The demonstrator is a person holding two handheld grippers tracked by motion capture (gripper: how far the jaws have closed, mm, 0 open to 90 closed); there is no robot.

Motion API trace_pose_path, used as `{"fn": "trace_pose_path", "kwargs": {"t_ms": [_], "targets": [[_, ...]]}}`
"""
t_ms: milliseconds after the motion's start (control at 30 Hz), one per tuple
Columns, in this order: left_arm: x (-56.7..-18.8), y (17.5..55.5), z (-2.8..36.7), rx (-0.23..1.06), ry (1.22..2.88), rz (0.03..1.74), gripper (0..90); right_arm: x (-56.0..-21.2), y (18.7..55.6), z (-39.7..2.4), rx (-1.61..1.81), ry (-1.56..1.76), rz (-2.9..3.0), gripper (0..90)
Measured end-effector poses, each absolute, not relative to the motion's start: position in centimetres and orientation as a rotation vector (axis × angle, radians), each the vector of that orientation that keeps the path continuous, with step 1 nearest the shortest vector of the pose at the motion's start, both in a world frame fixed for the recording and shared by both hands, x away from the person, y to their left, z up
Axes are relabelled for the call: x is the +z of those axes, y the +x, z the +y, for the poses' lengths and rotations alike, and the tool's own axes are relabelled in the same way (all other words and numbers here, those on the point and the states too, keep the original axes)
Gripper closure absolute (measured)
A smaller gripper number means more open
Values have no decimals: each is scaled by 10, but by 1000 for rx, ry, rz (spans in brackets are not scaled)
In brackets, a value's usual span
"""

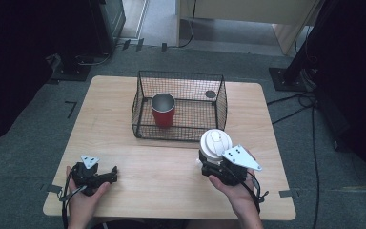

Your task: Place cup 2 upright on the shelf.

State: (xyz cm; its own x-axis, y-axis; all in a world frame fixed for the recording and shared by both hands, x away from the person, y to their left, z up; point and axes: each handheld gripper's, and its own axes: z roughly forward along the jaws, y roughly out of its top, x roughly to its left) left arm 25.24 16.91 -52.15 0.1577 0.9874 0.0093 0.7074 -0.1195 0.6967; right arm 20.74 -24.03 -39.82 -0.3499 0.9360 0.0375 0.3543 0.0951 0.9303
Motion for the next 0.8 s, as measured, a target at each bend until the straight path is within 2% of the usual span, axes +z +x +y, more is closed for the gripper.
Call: {"fn": "trace_pose_path", "kwargs": {"t_ms": [800], "targets": [[-521,252,169,661,1893,1606,0,-376,230,-232,1260,1294,1736,161]]}}
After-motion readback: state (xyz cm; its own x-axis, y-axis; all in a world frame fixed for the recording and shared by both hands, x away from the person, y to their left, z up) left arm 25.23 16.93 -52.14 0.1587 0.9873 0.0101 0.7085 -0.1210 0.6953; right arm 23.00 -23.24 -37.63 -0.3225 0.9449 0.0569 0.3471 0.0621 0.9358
